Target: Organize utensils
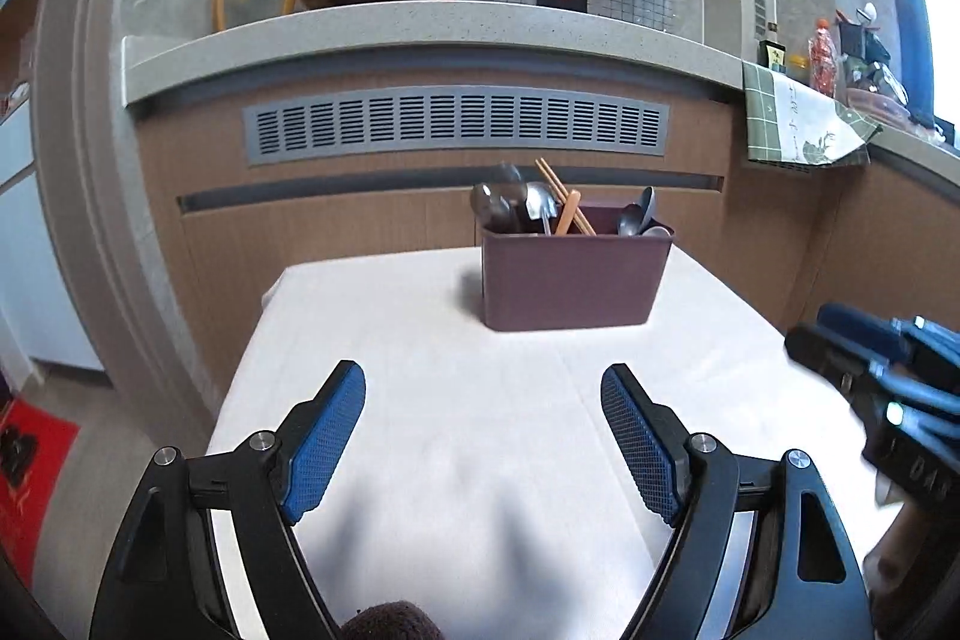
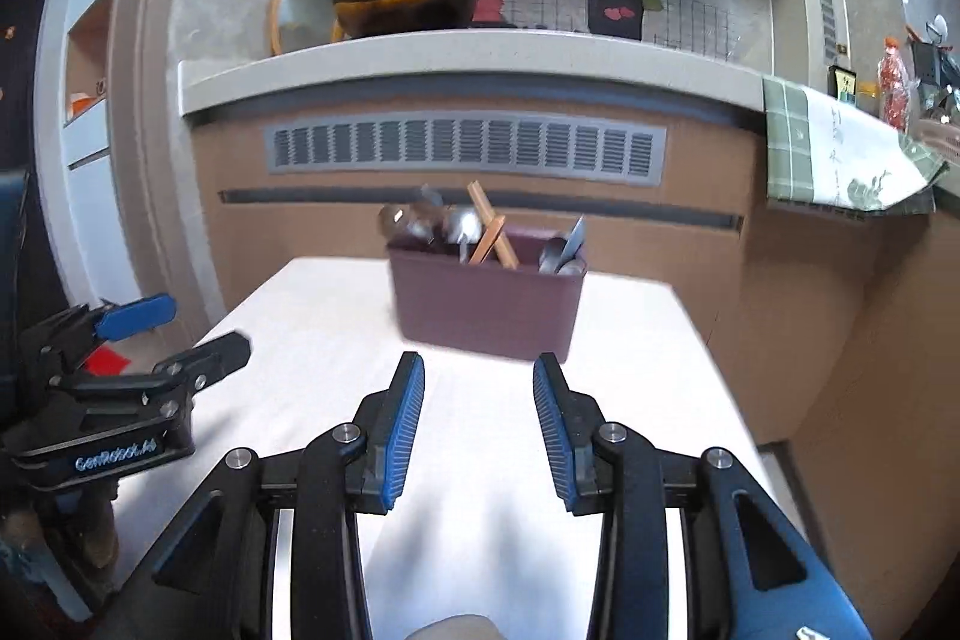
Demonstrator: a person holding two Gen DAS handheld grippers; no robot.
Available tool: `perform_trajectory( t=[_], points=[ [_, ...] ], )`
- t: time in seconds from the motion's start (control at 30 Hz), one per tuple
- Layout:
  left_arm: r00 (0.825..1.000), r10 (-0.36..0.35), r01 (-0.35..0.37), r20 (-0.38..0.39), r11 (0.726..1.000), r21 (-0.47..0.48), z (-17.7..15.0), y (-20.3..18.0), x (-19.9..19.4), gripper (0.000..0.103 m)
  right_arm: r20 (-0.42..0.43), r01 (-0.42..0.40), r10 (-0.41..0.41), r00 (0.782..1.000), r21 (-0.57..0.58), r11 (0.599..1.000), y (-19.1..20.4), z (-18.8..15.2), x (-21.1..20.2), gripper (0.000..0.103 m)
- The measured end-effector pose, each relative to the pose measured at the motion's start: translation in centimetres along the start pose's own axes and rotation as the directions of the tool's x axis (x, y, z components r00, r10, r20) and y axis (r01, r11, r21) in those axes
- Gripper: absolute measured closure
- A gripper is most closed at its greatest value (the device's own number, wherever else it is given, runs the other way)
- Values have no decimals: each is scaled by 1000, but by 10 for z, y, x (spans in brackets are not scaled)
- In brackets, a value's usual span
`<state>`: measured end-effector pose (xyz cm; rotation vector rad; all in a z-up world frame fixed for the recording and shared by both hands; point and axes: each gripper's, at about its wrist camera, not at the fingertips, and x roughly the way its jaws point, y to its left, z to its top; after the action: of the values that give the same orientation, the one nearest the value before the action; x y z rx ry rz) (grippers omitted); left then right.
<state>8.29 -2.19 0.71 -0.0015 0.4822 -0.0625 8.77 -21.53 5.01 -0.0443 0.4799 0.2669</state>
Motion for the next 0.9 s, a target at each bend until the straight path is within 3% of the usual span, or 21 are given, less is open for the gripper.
perform_trajectory(
  t=[0.3,0.9],
  points=[
    [1000,-1,1,-25,1000,-9,-5,1,-6,22,-64,-24,27,998,50,998,0,-20,0,67],
    [1000,-7,7,-28,1000,-19,-4,-1,-7,22,-81,-18,23,996,66,998,-3,-25,1,67]
  ],
)
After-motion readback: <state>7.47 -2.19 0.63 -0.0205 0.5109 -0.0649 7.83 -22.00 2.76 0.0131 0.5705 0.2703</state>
